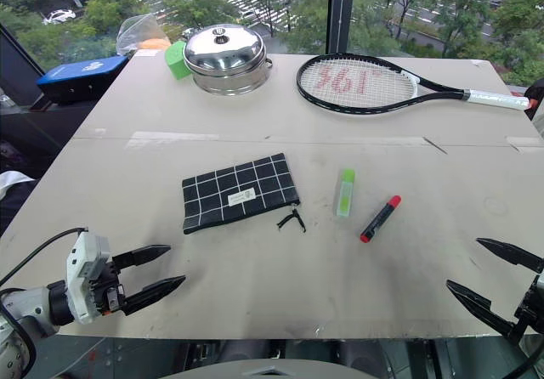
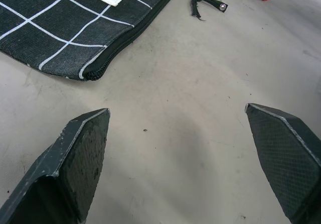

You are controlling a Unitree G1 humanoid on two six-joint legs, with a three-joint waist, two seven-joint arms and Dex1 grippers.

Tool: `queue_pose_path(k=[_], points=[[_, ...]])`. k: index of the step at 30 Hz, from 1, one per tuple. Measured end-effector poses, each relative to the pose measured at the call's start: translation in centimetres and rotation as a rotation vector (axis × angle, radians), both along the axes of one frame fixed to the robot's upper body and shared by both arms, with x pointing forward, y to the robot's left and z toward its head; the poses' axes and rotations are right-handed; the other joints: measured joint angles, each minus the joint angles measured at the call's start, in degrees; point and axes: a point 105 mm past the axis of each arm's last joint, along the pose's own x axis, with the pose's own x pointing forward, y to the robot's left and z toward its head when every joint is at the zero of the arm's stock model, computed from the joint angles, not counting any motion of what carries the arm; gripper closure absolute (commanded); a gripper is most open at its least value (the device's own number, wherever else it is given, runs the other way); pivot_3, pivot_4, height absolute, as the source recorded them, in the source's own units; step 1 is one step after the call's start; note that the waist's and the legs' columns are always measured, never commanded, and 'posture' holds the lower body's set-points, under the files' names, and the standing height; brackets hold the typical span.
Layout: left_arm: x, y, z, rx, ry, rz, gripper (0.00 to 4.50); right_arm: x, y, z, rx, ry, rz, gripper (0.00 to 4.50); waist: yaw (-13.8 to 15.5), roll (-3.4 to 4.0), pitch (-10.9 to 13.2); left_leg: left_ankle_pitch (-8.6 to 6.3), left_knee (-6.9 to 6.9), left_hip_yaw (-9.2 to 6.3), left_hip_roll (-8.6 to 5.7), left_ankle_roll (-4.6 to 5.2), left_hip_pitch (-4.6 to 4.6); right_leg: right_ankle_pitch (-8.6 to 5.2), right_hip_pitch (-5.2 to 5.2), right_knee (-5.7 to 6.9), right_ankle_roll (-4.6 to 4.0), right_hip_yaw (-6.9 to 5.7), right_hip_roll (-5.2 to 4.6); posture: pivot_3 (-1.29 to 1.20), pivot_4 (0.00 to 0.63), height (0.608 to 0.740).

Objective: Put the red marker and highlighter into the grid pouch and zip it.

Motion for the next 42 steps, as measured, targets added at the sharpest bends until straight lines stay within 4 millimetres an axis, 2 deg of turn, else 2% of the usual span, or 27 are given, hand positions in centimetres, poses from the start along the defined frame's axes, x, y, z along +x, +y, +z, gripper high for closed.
queue_pose_path(k=[3,6,8,9,11,13,14,15,18,21,25,28,30,35,38,42], points=[[0.8,0.6,-0.3,-0.033,-0.031,0.064,0.08,0.3,0.4,0.0,0.024,-0.027,-0.006,0.02,0.02,0.08,-0.08,0.00,-0.03,0.00,0.00,0.00,0.00,0.00,0.00,-0.06,0.01,0.00,0.01,0.00,0.150,0.740],[2.6,1.7,-0.4,-0.057,-0.060,0.161,0.08,1.5,2.6,0.3,0.107,-0.090,0.029,0.02,-0.07,0.07,-0.05,0.01,-0.02,-0.07,0.06,0.02,-0.01,0.00,0.00,-0.01,0.00,-0.09,0.07,0.00,0.150,0.740],[3.6,3.0,0.3,0.040,-0.130,0.158,0.08,1.8,4.8,1.2,0.137,-0.129,0.102,0.02,-0.10,0.06,-0.07,0.05,-0.02,-0.06,0.05,0.07,-0.01,0.01,0.00,0.01,-0.01,-0.09,0.08,0.00,0.150,0.740],[3.9,4.4,0.4,0.127,-0.181,0.160,0.08,1.8,5.5,1.5,0.143,-0.135,0.130,0.02,-0.12,0.05,-0.10,0.13,-0.03,-0.04,0.04,0.22,-0.01,0.05,-0.01,0.00,-0.08,-0.09,0.11,0.00,0.150,0.740],[4.2,5.7,0.3,0.222,-0.237,0.151,0.08,1.7,6.2,1.6,0.145,-0.127,0.158,0.02,-0.08,0.04,-0.12,0.12,-0.08,0.01,-0.03,0.23,-0.03,0.11,-0.03,-0.04,-0.26,-0.09,0.10,0.00,0.150,0.740],[5.0,7.4,0.0,0.407,-0.375,0.100,0.08,1.6,7.8,1.6,0.152,-0.112,0.219,0.02,0.09,0.04,-0.12,0.11,-0.09,0.02,-0.06,0.25,-0.09,0.12,-0.07,-0.09,-0.28,-0.11,0.03,0.00,0.150,0.740],[5.2,7.5,0.0,0.452,-0.415,0.077,0.08,1.5,8.6,1.8,0.156,-0.116,0.247,0.02,0.13,0.05,-0.11,0.11,-0.09,0.02,-0.05,0.26,-0.11,0.12,-0.07,-0.10,-0.29,-0.11,-0.02,0.00,0.150,0.740],[5.4,7.4,-0.4,0.515,-0.470,0.028,0.08,1.4,9.5,2.1,0.163,-0.128,0.274,0.02,0.17,0.06,-0.13,0.08,-0.08,0.04,-0.06,0.30,-0.12,0.13,-0.07,-0.13,-0.29,-0.09,-0.09,0.00,0.150,0.740],[6.0,6.6,-0.5,0.585,-0.590,-0.042,0.08,1.4,10.3,2.5,0.171,-0.132,0.295,0.02,0.46,-0.03,-0.26,0.05,-0.07,0.04,-0.08,0.35,-0.13,0.13,-0.05,-0.16,-0.29,-0.12,-0.19,0.00,0.150,0.740],[6.8,5.6,-0.7,0.616,-0.669,-0.096,0.08,1.4,11.1,2.7,0.177,-0.133,0.314,0.02,1.07,0.24,-0.41,0.05,0.00,0.10,-0.13,0.35,-0.13,0.15,-0.01,-0.11,-0.28,-0.15,-0.35,0.00,0.150,0.740],[7.9,3.3,-1.0,0.613,-0.734,-0.153,0.08,1.5,11.1,2.7,0.179,-0.132,0.299,0.02,1.40,0.41,-0.56,0.06,0.04,0.15,-0.15,0.38,-0.14,0.14,0.07,-0.09,-0.25,-0.29,-0.47,0.00,0.150,0.740],[8.5,0.3,-0.9,0.594,-0.798,-0.222,0.08,1.6,11.2,2.7,0.180,-0.136,0.290,0.02,1.20,0.34,-0.65,0.07,0.04,0.18,-0.17,0.42,-0.14,0.14,0.08,-0.09,-0.23,-0.26,-0.39,0.00,0.150,0.740],[8.8,-0.7,-0.7,0.610,-0.819,-0.243,0.08,1.5,11.2,2.7,0.181,-0.135,0.286,0.02,1.02,0.24,-0.72,0.07,0.03,0.16,-0.11,0.42,-0.14,0.13,0.08,-0.08,-0.23,-0.29,-0.02,0.00,0.150,0.740],[10.7,-3.0,-0.1,0.733,-0.891,-0.264,0.08,1.5,11.2,2.7,0.181,-0.135,0.272,0.02,1.19,0.30,-0.70,0.07,0.08,0.17,-0.13,0.43,-0.10,0.12,0.11,0.03,-0.21,-0.27,0.03,0.00,0.150,0.740],[11.3,-3.4,0.1,0.773,-0.902,-0.254,0.08,1.3,11.5,3.0,0.179,-0.146,0.275,0.02,0.96,0.27,-0.72,0.07,0.08,0.15,-0.11,0.42,-0.04,0.01,0.11,0.07,-0.02,-0.23,0.05,0.00,0.150,0.740],[10.9,-2.8,0.1,0.787,-0.875,-0.248,0.08,1.3,11.5,3.1,0.179,-0.150,0.263,0.02,0.79,0.24,-0.72,0.07,0.04,0.14,-0.01,0.42,-0.03,0.07,0.07,0.09,-0.14,-0.23,0.08,0.00,0.150,0.740]])
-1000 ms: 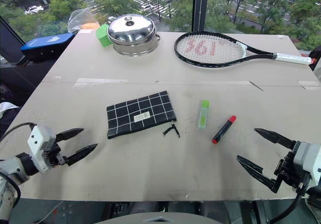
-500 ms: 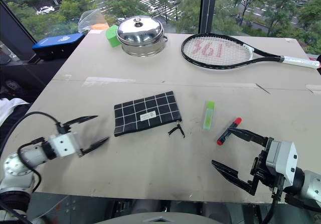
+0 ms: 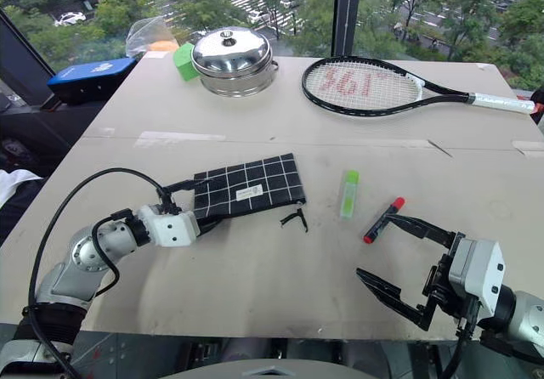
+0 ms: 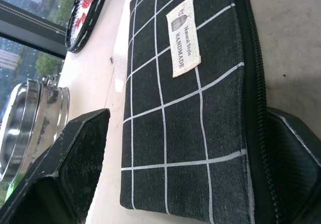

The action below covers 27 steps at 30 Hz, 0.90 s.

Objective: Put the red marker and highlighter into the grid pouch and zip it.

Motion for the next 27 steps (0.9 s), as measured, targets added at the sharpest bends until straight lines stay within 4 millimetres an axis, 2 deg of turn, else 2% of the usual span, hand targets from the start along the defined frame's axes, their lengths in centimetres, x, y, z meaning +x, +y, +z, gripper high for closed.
queue_pose_path(k=[10,16,20,26,27], points=[[-1.0,3.1,0.5,0.088,-0.055,0.029,0.08,0.1,0.3,0.0,0.012,-0.002,-0.002,0.02,-1.25,-0.04,0.03,-0.01,-0.04,0.02,0.15,-0.02,0.02,-0.03,-0.02,0.00,0.03,-0.01,0.03,0.00,0.150,0.740],[-0.6,4.7,0.9,0.186,-0.149,0.025,0.08,0.4,0.4,0.2,0.015,-0.016,-0.003,0.02,-1.11,-0.01,0.06,-0.01,-0.05,0.03,0.14,-0.02,0.00,-0.01,-0.03,-0.01,0.01,-0.04,0.04,0.00,0.150,0.740],[0.0,4.1,0.9,0.190,-0.173,-0.013,0.08,0.4,0.4,0.2,0.016,-0.016,-0.006,0.02,-0.51,0.01,0.08,-0.01,-0.04,0.04,0.10,-0.02,0.00,-0.02,-0.02,-0.01,0.02,-0.05,0.01,0.00,0.150,0.740],[2.5,1.4,0.7,0.141,-0.185,-0.075,0.08,0.6,0.3,0.2,0.016,-0.008,-0.026,0.02,1.66,0.07,0.06,0.00,0.08,0.10,-0.08,0.00,-0.05,-0.05,0.03,0.03,0.11,-0.09,-0.10,0.00,0.150,0.740],[2.7,1.1,0.7,0.137,-0.184,-0.083,0.60,0.6,0.3,0.1,0.016,-0.004,-0.029,0.00,1.67,0.04,0.04,0.00,0.08,0.11,-0.08,0.00,-0.06,-0.04,0.03,0.03,0.10,-0.09,-0.10,0.00,0.150,0.740]])
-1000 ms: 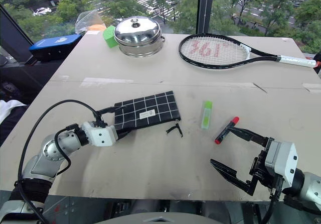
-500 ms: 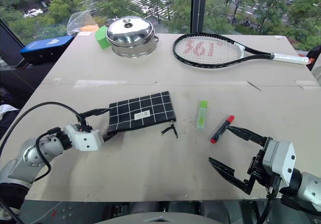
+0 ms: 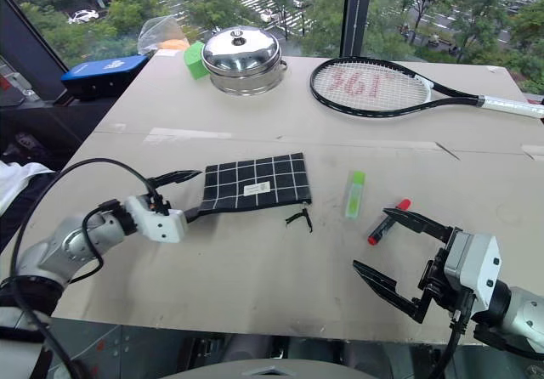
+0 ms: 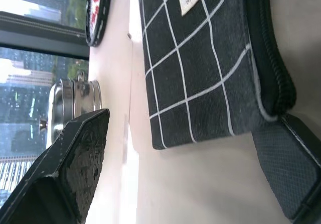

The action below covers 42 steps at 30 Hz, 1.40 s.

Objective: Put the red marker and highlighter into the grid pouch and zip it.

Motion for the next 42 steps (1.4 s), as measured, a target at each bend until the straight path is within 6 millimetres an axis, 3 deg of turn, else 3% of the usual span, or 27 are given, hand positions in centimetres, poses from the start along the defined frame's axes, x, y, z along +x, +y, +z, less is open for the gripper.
queue_pose_path(k=[1,2,5,9,19,22,27,33,36,38,41,42], points=[[0.3,-0.5,-0.1,-0.001,0.007,-0.015,0.74,0.0,0.0,0.0,0.001,0.002,-0.006,0.00,0.02,-0.04,-0.03,0.00,0.01,0.01,-0.01,0.01,0.00,0.01,0.01,0.00,-0.02,0.01,0.00,0.00,0.150,0.740],[0.5,-0.9,-0.3,0.000,0.018,-0.026,1.16,0.0,0.0,0.0,0.001,0.002,-0.011,0.00,0.00,-0.06,-0.03,0.01,0.01,0.02,-0.02,0.01,-0.01,0.05,0.01,0.00,-0.07,0.03,0.02,0.00,0.150,0.740],[1.0,-2.1,-1.2,-0.001,0.062,-0.061,2.82,-0.2,0.2,0.0,0.003,0.005,-0.019,0.00,-0.08,-0.13,-0.08,0.00,-0.01,0.00,-0.03,0.02,-0.06,0.03,0.02,0.01,-0.05,0.02,0.10,0.00,0.150,0.740],[1.4,-2.6,-0.5,-0.007,0.054,-0.081,4.42,-0.3,0.1,-0.1,0.005,0.016,-0.032,0.00,-0.05,-0.03,-0.15,0.00,-0.02,-0.01,-0.04,0.02,-0.05,0.02,0.04,0.02,-0.03,0.00,0.11,0.00,0.150,0.740],[1.7,-2.8,-0.5,-0.028,0.104,-0.071,4.42,-0.5,0.3,-0.6,0.010,0.037,-0.038,0.00,-0.06,-0.01,-0.20,-0.02,0.03,-0.01,-0.08,0.05,-0.01,-0.06,0.05,0.02,0.08,0.05,0.06,0.00,0.150,0.740],[1.8,-3.7,-0.7,-0.059,0.134,-0.075,3.62,-0.4,0.6,-0.6,0.019,0.030,-0.028,0.00,-0.01,-0.02,-0.19,-0.02,0.04,-0.04,-0.11,0.06,-0.02,-0.02,0.06,0.01,0.02,0.05,0.06,0.00,0.150,0.740],[2.2,-6.2,-1.0,-0.098,0.145,-0.109,1.36,0.0,0.7,-0.3,0.024,0.015,-0.035,0.00,-0.07,-0.31,-0.19,-0.02,0.06,-0.11,-0.09,0.06,-0.03,-0.02,0.12,0.05,0.02,0.02,0.13,0.00,0.150,0.740],[3.4,-8.0,-0.8,-0.076,0.096,-0.116,1.36,0.0,0.8,-0.3,0.023,0.017,-0.050,0.00,-0.07,-0.31,-0.19,-0.01,0.08,-0.10,-0.11,0.06,-0.01,-0.02,0.16,0.05,0.02,0.03,0.13,0.00,0.150,0.740],[3.8,-8.5,-0.8,-0.065,0.095,-0.124,2.16,0.0,0.9,-0.2,0.022,0.009,-0.057,0.00,-0.08,-0.31,-0.19,-0.01,0.08,-0.10,-0.12,0.06,0.00,-0.02,0.16,0.05,0.02,0.03,0.13,0.00,0.150,0.740],[3.7,-8.8,-1.3,-0.060,0.125,-0.130,3.00,0.0,1.0,-0.1,0.023,0.006,-0.066,0.00,-0.17,-0.31,-0.19,-0.01,0.08,-0.11,-0.11,0.06,0.00,-0.02,0.16,0.06,0.02,0.02,0.14,0.00,0.150,0.740],[4.1,-8.4,-0.3,-0.082,0.133,-0.117,4.44,0.3,1.3,-0.2,0.027,0.012,-0.087,0.00,-0.34,-0.29,-0.21,-0.01,0.08,-0.10,-0.09,0.06,0.02,-0.02,0.16,0.06,0.01,0.03,0.13,0.00,0.150,0.740],[4.2,-8.2,-0.1,-0.092,0.144,-0.107,4.44,0.4,1.4,-0.3,0.028,0.012,-0.095,0.00,-0.54,-0.29,-0.21,-0.01,0.08,-0.11,-0.10,0.06,0.02,-0.02,0.16,0.06,0.02,0.03,0.13,0.00,0.150,0.740]])
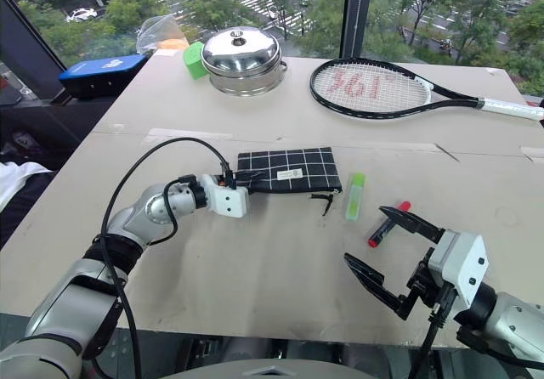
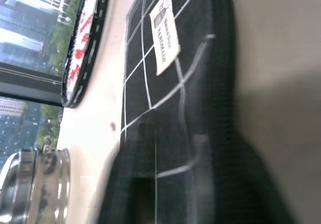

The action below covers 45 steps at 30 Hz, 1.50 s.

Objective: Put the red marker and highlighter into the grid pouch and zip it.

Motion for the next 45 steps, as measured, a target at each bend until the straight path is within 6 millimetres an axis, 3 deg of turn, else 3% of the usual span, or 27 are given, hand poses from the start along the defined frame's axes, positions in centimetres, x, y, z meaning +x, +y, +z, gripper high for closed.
queue_pose_path(k=[5,12,18,24,27,28,38,45], points=[[-0.5,0.4,-0.1,-0.066,0.146,0.057,4.44,1.6,1.0,-0.3,0.017,0.042,-0.061,0.00,-1.63,-0.05,0.06,0.00,0.02,0.02,0.06,-0.01,-0.04,0.01,-0.04,0.04,-0.01,0.03,0.00,0.00,0.150,0.740],[-2.2,-0.3,1.6,-0.210,0.340,0.115,4.44,8.6,2.5,-3.2,0.130,0.360,-0.303,0.00,-2.46,-0.19,0.19,0.02,-0.06,-0.08,0.06,-0.03,-0.07,0.02,-0.10,0.08,-0.03,0.02,0.11,0.00,0.150,0.740],[-2.7,-0.5,1.0,-0.251,0.418,0.157,4.44,11.5,3.5,-4.7,0.178,0.534,-0.400,0.00,-2.45,-0.15,0.22,0.02,-0.07,-0.05,-0.04,-0.03,-0.15,0.16,-0.12,0.04,0.21,0.02,0.09,0.00,0.150,0.740],[-2.8,-0.5,1.0,-0.279,0.434,0.174,4.44,13.1,3.7,-4.0,0.197,0.542,-0.418,0.00,-2.61,-0.12,0.23,0.02,-0.08,-0.05,-0.02,-0.02,-0.13,0.16,-0.12,0.05,0.21,0.03,0.10,0.00,0.150,0.740],[-3.0,-0.7,1.0,-0.295,0.441,0.176,4.50,13.5,4.1,-4.3,0.184,0.559,-0.411,0.84,-2.59,-0.11,0.24,0.02,-0.09,-0.06,-0.03,-0.03,-0.13,0.16,-0.13,0.06,0.21,0.02,0.11,0.00,0.150,0.740],[-3.0,-0.8,1.1,-0.297,0.443,0.175,4.50,13.5,4.3,-4.4,0.179,0.562,-0.408,1.36,-2.57,-0.11,0.24,0.02,-0.09,-0.06,-0.03,-0.03,-0.14,0.16,-0.13,0.06,0.21,0.02,0.12,0.00,0.150,0.740],[-3.3,-1.8,1.9,-0.309,0.442,0.161,4.50,14.2,4.5,-4.9,0.165,0.564,-0.411,1.36,-2.65,-0.10,0.25,0.02,-0.09,-0.04,-0.02,-0.03,-0.14,0.16,-0.14,0.06,0.21,0.04,0.11,0.00,0.150,0.740],[-3.8,-2.0,1.9,-0.307,0.441,0.148,4.50,14.7,4.3,-4.5,0.171,0.533,-0.411,4.47,-2.63,-0.06,0.27,0.02,-0.11,-0.04,-0.02,-0.03,-0.14,0.16,-0.15,0.05,0.21,0.04,0.11,0.00,0.150,0.740]])
